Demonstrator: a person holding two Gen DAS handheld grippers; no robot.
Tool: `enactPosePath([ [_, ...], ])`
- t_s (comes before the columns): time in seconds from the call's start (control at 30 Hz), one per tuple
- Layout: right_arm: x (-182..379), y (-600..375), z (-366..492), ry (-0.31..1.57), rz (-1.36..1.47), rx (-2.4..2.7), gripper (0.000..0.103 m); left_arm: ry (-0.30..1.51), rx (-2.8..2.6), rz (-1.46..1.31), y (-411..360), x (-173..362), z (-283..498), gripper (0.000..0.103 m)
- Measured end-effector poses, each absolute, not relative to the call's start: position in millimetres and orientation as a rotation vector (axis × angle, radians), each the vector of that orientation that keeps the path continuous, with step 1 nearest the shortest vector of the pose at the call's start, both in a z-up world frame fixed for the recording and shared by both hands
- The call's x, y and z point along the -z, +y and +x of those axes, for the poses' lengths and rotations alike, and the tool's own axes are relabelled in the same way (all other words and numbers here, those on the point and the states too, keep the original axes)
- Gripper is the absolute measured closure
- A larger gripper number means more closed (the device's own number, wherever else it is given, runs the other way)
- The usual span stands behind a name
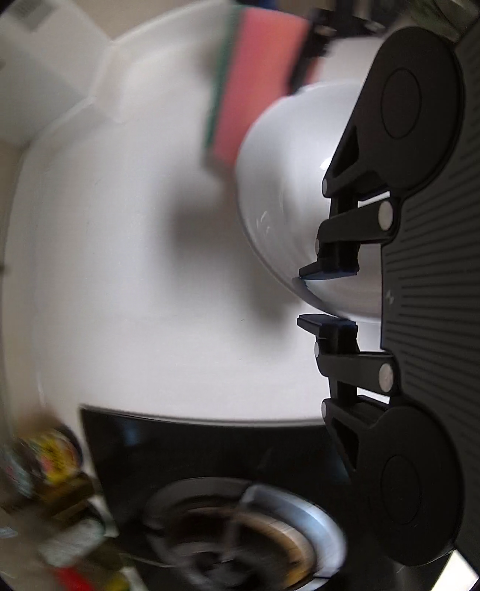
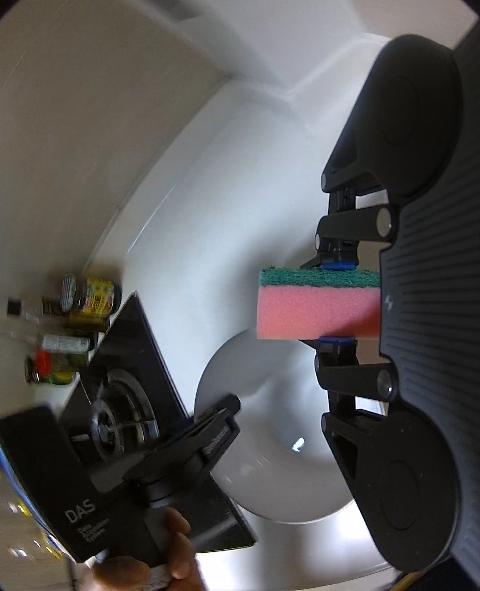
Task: Clean bowl
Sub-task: 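Hold the bowl with the left gripper while the right scrubs the bowl interior again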
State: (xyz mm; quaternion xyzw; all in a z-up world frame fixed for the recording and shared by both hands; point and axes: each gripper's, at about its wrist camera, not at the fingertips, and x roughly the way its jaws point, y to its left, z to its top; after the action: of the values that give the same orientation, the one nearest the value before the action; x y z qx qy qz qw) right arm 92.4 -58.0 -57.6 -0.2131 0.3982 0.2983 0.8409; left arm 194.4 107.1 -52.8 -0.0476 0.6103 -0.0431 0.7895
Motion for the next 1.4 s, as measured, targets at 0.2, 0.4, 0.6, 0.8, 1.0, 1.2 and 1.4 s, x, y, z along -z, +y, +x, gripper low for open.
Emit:
enactPosePath([
  [0.2,56.1,-81.5,37.2,0.881,-0.408,-0.612,0.077,1.425,0.129,-0.200,115.4,56.7,170.2,0.087],
  [0.4,14.7,-72.4,11.8,0.759,-0.306,-0.627,0.076,1.364,0.017,-0.252,117.3,53.8,145.3,0.086],
  [0.6,0.8,-68.9,9.3,0.737,-0.244,-0.644,0.077,1.316,-0.043,-0.313,121.7,53.8,126.2,0.087],
  [0.8,31.8,-39.1,25.7,0.955,-0.269,-0.739,0.077,1.310,-0.045,-0.306,114.7,55.2,113.7,0.092],
  [1.0,47.3,-7.3,60.8,0.946,-0.451,-0.717,0.078,1.314,0.026,-0.312,103.8,66.1,104.5,0.085],
  [1.2,56.4,27.9,61.6,0.794,-0.797,-0.934,0.078,1.317,0.017,-0.294,89.1,66.3,103.5,0.073],
  [1.4,51.3,12.4,56.3,0.862,-0.739,-0.915,0.077,1.286,-0.032,-0.288,118.3,50.0,129.0,0.094],
])
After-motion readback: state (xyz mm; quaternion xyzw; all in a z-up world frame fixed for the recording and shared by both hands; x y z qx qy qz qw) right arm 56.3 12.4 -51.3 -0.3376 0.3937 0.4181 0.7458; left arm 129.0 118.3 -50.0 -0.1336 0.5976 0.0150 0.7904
